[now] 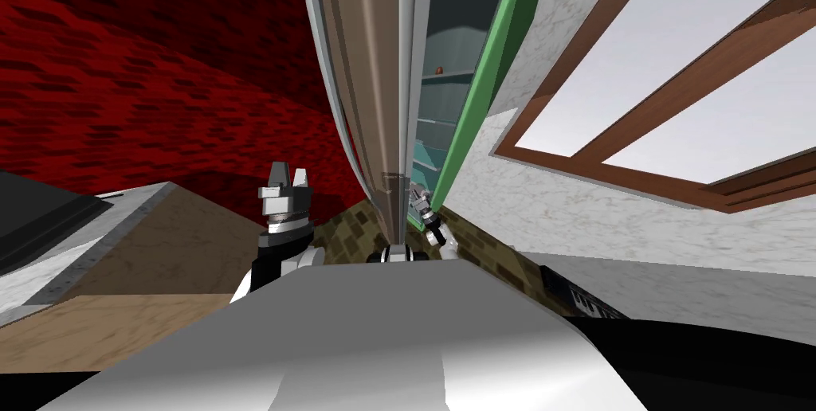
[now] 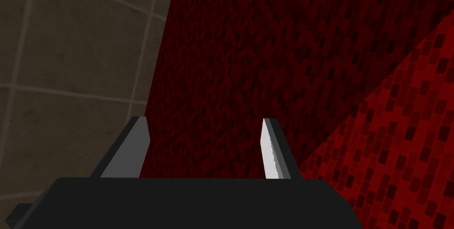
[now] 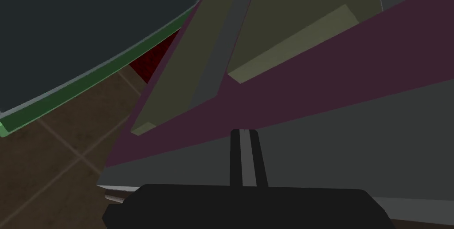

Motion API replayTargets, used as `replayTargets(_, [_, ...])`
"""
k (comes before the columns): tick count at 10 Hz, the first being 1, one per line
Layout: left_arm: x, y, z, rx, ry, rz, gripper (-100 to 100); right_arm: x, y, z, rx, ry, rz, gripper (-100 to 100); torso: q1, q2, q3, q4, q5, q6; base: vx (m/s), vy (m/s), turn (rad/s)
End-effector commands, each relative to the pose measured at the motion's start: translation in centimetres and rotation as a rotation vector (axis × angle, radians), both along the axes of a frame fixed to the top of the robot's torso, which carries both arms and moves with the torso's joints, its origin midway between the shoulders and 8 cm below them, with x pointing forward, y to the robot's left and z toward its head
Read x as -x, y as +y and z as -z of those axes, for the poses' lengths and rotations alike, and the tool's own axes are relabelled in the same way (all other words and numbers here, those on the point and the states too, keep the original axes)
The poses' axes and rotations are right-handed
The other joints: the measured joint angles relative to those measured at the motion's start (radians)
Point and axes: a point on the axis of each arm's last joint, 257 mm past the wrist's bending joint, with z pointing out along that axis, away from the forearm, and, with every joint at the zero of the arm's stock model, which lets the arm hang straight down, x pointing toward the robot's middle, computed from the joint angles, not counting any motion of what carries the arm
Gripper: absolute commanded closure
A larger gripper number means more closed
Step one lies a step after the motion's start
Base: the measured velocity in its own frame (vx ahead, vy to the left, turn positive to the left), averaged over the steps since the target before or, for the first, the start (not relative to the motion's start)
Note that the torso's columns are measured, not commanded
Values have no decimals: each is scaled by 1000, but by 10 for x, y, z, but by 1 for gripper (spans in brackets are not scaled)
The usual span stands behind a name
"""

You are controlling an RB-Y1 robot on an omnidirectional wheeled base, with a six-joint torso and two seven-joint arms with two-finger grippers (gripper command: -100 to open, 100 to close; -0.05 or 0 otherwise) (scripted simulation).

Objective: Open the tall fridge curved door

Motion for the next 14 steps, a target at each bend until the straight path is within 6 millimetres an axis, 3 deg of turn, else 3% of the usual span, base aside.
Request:
replayTargets(1, [0, 0, 0, 0, 0, 0, 0, -2, -8, 1, 51, -20, 54, 100, -2, -2, -1, -1, -1, 0, -88, 247, -85])
replayTargets(2, [0, 0, 0, 0, 0, 0, 0, -3, -14, 2, 84, -32, 88, 100, -8, -4, -3, -1, -2, 0, -89, 263, -100])
replayTargets(5, [0, 0, 0, 0, 0, 0, 0, -5, -31, 4, 177, -61, 186, 100, 3, 0, 0, 0, 1, 0, -113, 374, -162])
replayTargets(8, [0, 0, 0, 0, 0, 0, 0, -6, -43, 6, 252, -83, 256, 100, -8, -4, -2, -1, -2, 0, -81, 289, -105])
replayTargets(10, [0, 0, 0, 0, 0, 0, 0, -6, -42, 7, 247, -82, 251, 100, -5, -1, -1, 0, -1, 0, -68, 174, -31])
replayTargets(11, [0, 0, 0, -1, 0, 0, 0, -7, -53, 11, 295, -92, 256, -100, -11, -3, -2, -1, -3, 0, -17, 42, 10])
replayTargets(14, [0, 0, 0, -1, 0, 0, 0, -8, -67, 15, 348, -106, 267, -100, -3, -2, -1, -1, -1, 0, -15, 35, 7])
